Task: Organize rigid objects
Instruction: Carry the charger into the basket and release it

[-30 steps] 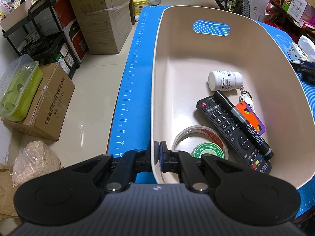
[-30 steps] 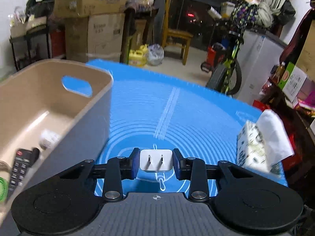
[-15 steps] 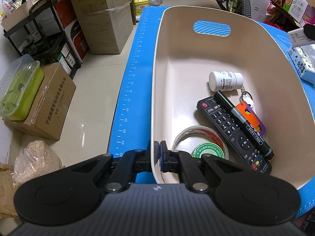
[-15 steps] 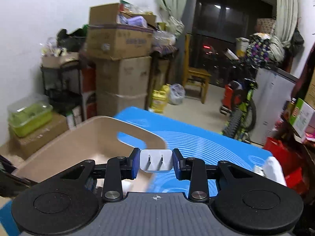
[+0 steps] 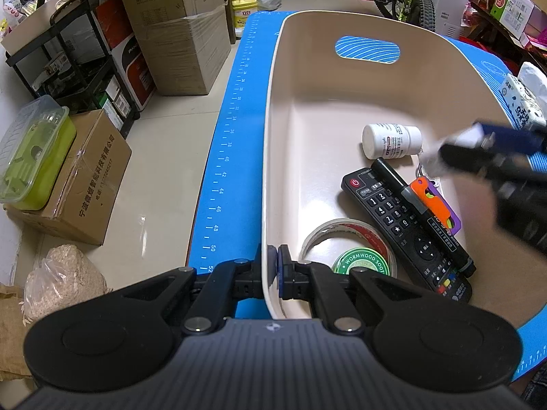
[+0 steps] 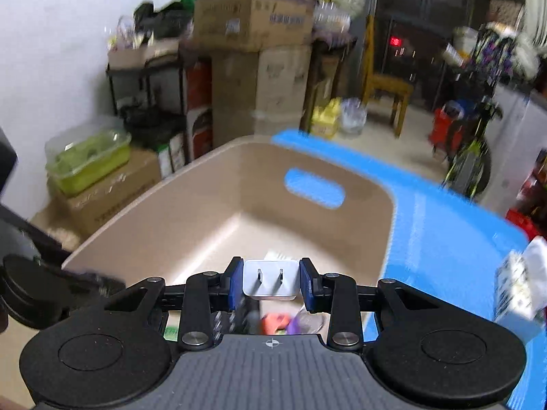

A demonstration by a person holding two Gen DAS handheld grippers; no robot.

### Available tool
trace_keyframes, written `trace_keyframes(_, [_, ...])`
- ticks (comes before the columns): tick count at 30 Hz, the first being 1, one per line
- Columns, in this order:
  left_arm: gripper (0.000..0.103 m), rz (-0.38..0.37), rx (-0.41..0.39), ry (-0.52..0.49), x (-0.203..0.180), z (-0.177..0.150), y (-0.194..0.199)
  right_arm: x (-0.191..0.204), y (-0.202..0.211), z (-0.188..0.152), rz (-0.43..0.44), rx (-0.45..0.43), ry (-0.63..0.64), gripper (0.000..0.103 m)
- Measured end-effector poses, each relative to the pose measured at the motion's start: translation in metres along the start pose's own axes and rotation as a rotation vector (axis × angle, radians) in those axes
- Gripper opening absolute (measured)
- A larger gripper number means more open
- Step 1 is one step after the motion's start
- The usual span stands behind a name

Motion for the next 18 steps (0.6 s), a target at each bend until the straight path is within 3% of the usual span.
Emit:
trace_keyframes(7, [0.007,0.003,-0.003,-0.003,-0.001,0.000,0.000,0.009,-0.016,-0.026,0.006,0.147,-0.012,0.043])
trace_keyframes(9, [0.008,0.011,-0.004,-0.007,-0.002,0.000,0.000,0.011,-0.014,-0.027,0.006,0.151,-0.001,0.043])
trace_keyframes(14, [0.013,0.037,-0.048,-0.012,-0.001,0.008,0.012,0.003,-0.003,-0.024,0.010,0.145,-0.066,0.057])
trace_keyframes(16, [0.029,0.047,-0.079,-0.011,0.000,0.013,0.020,-0.003,0.004,-0.021,0.009,0.131,-0.088,0.060])
trace_keyframes(17, [0.046,0.055,-0.099,-0.012,0.000,0.016,0.026,-0.005,0.006,-0.018,0.006,0.123,-0.099,0.062])
trace_keyframes(18, [0.056,0.061,-0.118,-0.014,-0.001,0.018,0.030,-0.008,0.010,-0.017,0.003,0.113,-0.105,0.064])
Point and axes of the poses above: each gripper's, at about its wrist camera, not at the fingertips, and y roughly against the way its jaws point, x to its left, z to its top, the point moved 6 cm from there along -y, roughly the way its jaws point, and after that the axes turned 12 degrees about -x, right-handed, at the moved point
